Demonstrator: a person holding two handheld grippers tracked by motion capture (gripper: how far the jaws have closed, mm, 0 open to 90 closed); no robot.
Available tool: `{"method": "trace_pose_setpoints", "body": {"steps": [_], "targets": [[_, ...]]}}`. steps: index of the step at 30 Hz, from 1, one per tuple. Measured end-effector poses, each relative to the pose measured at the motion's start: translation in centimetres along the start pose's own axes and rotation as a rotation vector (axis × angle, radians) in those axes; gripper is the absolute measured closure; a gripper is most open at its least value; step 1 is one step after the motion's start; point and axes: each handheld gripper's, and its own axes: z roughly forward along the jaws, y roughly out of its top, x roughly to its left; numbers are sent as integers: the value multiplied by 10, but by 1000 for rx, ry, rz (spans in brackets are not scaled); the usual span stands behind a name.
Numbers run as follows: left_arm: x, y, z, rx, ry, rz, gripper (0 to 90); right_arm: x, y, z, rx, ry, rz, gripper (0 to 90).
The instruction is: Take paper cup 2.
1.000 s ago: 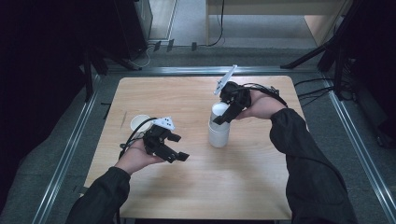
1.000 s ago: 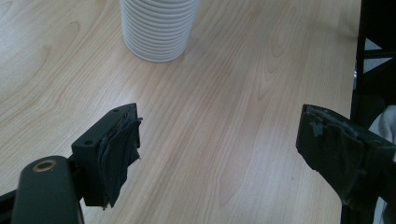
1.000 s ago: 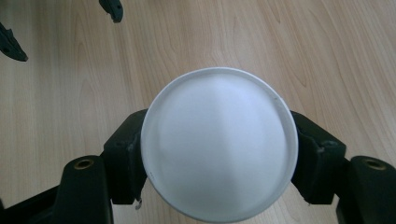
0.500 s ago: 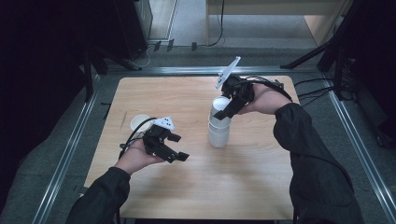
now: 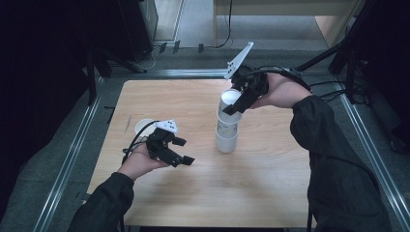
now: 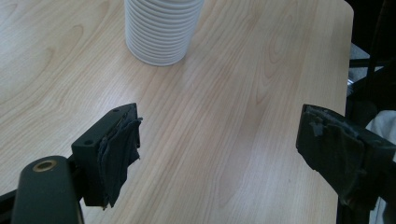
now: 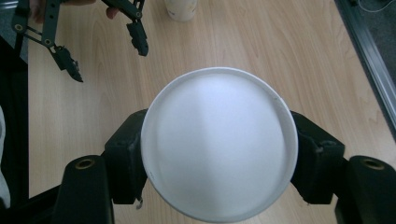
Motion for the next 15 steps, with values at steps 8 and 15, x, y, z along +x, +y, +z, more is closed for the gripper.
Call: {"method": "trace_pose_setpoints", "body": {"steps": [8,15], "targets": [[1,-1,-2,-11,3,6,137,14,3,-17,-18,10,-36,319],[0,0,-3,-23,3,6,137,27,-6,-21,-44,45,-59,322]]}}
